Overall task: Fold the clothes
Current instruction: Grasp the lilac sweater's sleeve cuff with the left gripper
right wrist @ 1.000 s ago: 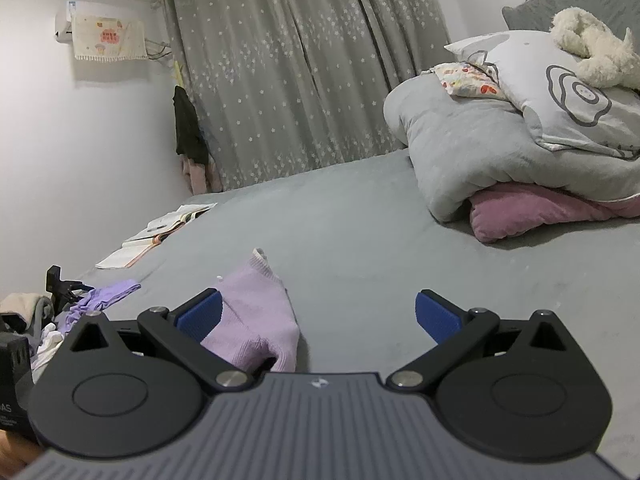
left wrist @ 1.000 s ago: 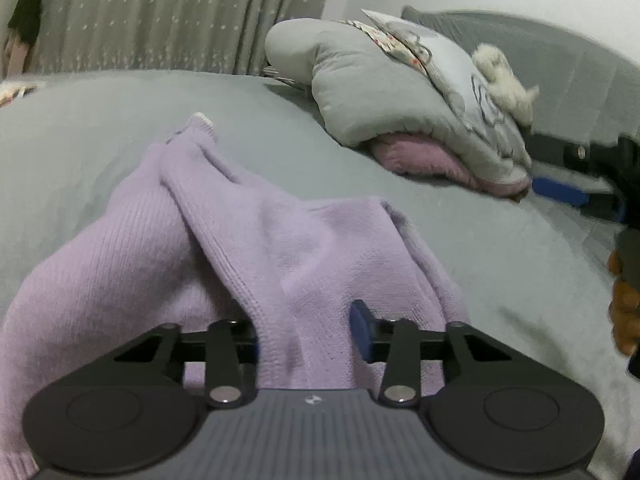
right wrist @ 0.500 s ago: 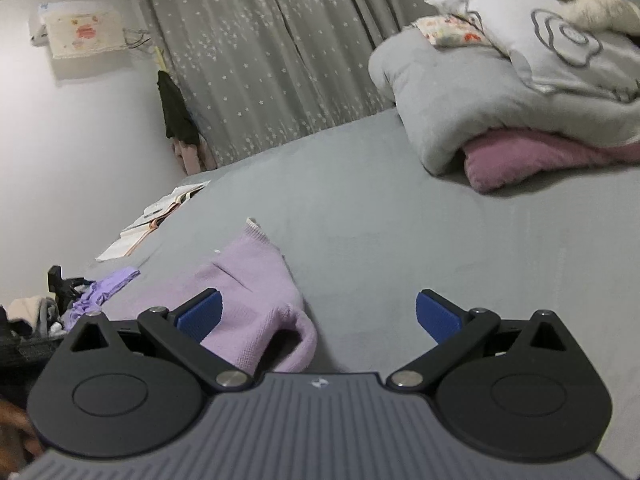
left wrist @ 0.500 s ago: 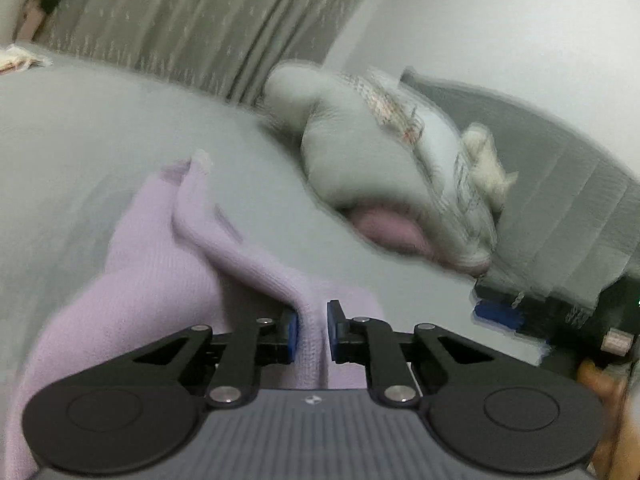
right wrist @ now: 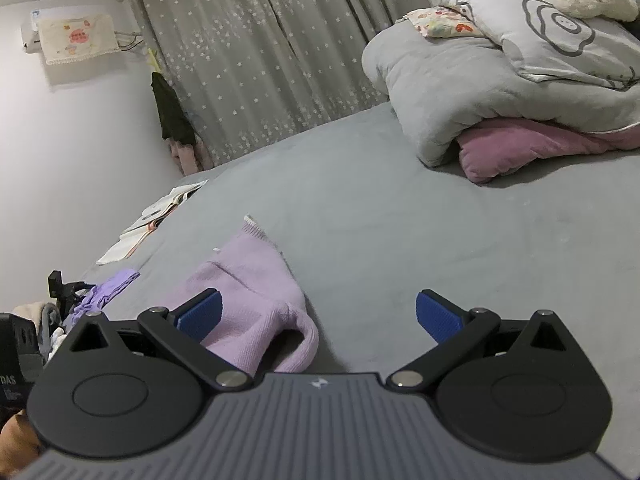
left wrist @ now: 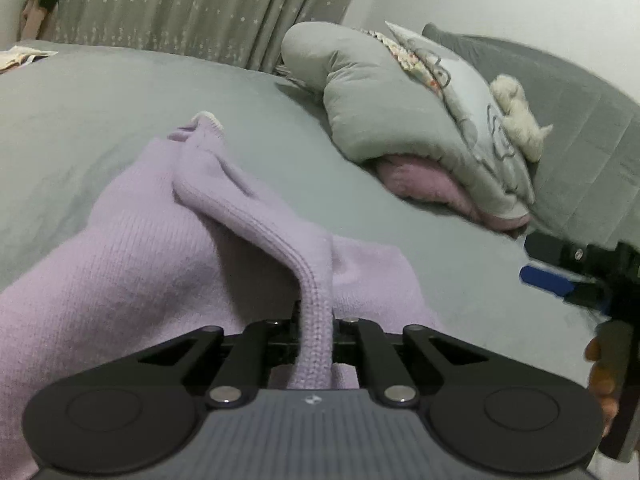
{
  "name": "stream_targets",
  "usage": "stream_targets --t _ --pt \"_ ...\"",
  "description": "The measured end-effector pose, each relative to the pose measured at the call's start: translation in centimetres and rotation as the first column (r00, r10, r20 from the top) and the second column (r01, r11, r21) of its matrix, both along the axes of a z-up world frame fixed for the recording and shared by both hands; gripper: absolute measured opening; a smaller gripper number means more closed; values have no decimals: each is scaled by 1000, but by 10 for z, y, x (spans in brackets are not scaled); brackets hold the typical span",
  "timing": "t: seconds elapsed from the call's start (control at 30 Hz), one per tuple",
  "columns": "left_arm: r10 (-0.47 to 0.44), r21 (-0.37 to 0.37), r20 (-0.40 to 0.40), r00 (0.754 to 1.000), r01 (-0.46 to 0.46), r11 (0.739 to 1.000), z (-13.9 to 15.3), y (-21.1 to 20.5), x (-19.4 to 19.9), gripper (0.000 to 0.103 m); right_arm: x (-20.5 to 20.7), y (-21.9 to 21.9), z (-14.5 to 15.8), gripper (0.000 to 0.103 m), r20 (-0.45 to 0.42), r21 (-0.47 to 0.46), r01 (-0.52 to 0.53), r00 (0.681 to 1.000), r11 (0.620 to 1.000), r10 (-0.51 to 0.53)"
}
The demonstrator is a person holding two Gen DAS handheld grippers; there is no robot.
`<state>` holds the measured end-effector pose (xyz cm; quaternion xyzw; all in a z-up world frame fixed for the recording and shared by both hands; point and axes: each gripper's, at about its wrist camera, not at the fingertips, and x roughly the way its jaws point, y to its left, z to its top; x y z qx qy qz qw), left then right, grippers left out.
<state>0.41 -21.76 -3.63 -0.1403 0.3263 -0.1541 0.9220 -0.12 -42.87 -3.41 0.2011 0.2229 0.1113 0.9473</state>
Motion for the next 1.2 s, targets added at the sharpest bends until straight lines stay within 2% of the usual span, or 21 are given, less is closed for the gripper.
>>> stream_targets --t 0.1,0.13,0.2,0.23,0.3,0.4,0.47,0.5,0.53,0.57,0.6,0.67,0.7,0.73,0.83,0.87,1.0,1.03,1.1,1.17,1.2 --pt "7 -93 24 1000 -4 996 15 22 -10 4 0 -8 -1 103 0 23 13 1000 1000 -13" --pt "18 -131 41 999 -13 991 33 38 -13 4 1 -11 -2 103 -1 31 17 1000 999 -17" --pt "36 -158 59 998 -26 987 51 53 -18 4 1 -15 -3 103 -5 47 21 1000 999 -21" --pt "46 -162 71 996 -34 986 73 62 -21 4 1 -16 -3 103 -8 52 22 1000 998 -21" --pt "52 -153 95 994 -37 987 107 92 -34 4 0 -17 -2 103 -8 54 20 1000 998 -20" --pt "139 -148 204 969 -110 983 184 151 -66 4 2 -13 -4 103 -15 66 1 1000 998 0" --pt "201 -91 269 942 -183 979 215 186 -84 4 4 -9 -7 103 -24 77 -16 1000 997 18" --pt "217 -78 277 936 -203 976 220 195 -88 4 5 -7 -8 103 -28 83 -24 999 996 26" --pt "277 -50 277 920 -274 961 228 220 -93 4 7 -4 -9 103 -33 86 -34 999 996 37" --pt "281 -45 276 919 -280 959 226 236 -97 4 9 5 -13 103 -41 73 -53 998 996 56" --pt "330 18 246 912 -344 939 217 263 -93 4 12 14 -17 103 -49 61 -73 996 996 76" --pt "373 80 205 905 -396 915 200 284 -86 4 18 33 -24 103 -65 36 -112 991 993 114" --pt "430 104 124 894 -443 891 168 307 -74 4 20 42 -28 103 -74 24 -132 988 991 133" --pt "456 89 82 886 -462 882 152 315 -68 4 23 51 -32 103 -83 12 -151 985 988 152" --pt "490 -35 -44 871 -491 870 91 335 -53 4 31 79 -43 103 -110 -23 -211 972 977 207" --pt "499 -53 -64 864 -502 863 73 336 -47 4 35 88 -47 103 -121 -33 -229 967 973 224" --pt "516 -89 -55 855 -519 850 53 333 -28 4 80 120 -63 103 -165 -51 -276 950 960 264" --pt "511 -96 -53 858 -514 853 53 330 -22 4 94 126 -64 103 -156 -26 -269 952 963 262" --pt "503 -103 -44 863 -505 857 53 328 -14 4 127 133 -64 103 -153 113 -251 951 961 267" --pt "500 -106 -33 865 -501 859 54 332 -11 4 159 141 -65 103 -153 242 -232 950 942 274" --pt "494 -115 -32 869 -494 862 57 334 -9 4 172 150 -68 103 -180 245 -247 938 937 295"
